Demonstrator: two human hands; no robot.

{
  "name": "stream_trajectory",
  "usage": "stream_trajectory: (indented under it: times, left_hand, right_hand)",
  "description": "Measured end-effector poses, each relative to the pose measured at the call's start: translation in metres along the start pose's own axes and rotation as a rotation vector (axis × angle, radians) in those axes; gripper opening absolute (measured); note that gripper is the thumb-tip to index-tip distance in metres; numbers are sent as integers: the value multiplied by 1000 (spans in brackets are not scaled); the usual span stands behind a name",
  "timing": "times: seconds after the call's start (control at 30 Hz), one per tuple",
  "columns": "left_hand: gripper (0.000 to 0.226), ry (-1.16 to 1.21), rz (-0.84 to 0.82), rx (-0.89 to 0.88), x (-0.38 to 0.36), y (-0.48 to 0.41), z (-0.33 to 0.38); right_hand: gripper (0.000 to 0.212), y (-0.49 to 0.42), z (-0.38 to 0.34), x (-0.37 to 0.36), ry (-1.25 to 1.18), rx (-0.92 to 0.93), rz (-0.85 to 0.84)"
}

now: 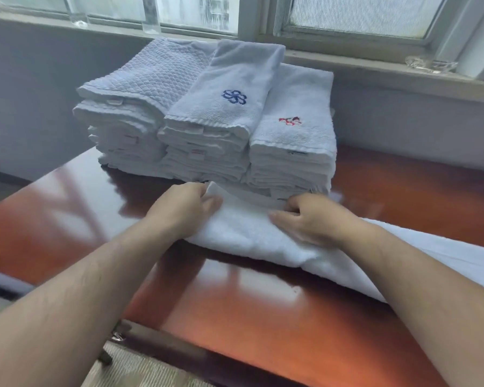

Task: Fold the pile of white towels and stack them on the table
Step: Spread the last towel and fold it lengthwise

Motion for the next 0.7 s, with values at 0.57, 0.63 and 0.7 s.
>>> stream_trajectory:
  times: [0.57, 0.63, 0.7]
  left_hand:
    - [51, -31, -160, 193, -8, 8, -3]
    - [45, -14, -149, 170, -10, 7, 3]
    - [39, 13, -123, 163, -10, 10, 6]
  right_hand:
    - [18, 43, -38, -33, 12, 161, 286]
    - [18, 44, -41, -35, 52, 148, 306]
    - [17, 45, -46, -39, 112, 135, 308]
Point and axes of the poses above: each hand's wrist, its own y-axis away from the middle knuckle, its own x-axis out of the back of the hand, z = x × y, the point moved 7 cm from there along -y, towards the middle knuckle, and after that the axes turned 10 degrees about -z, right-handed, at the moved point
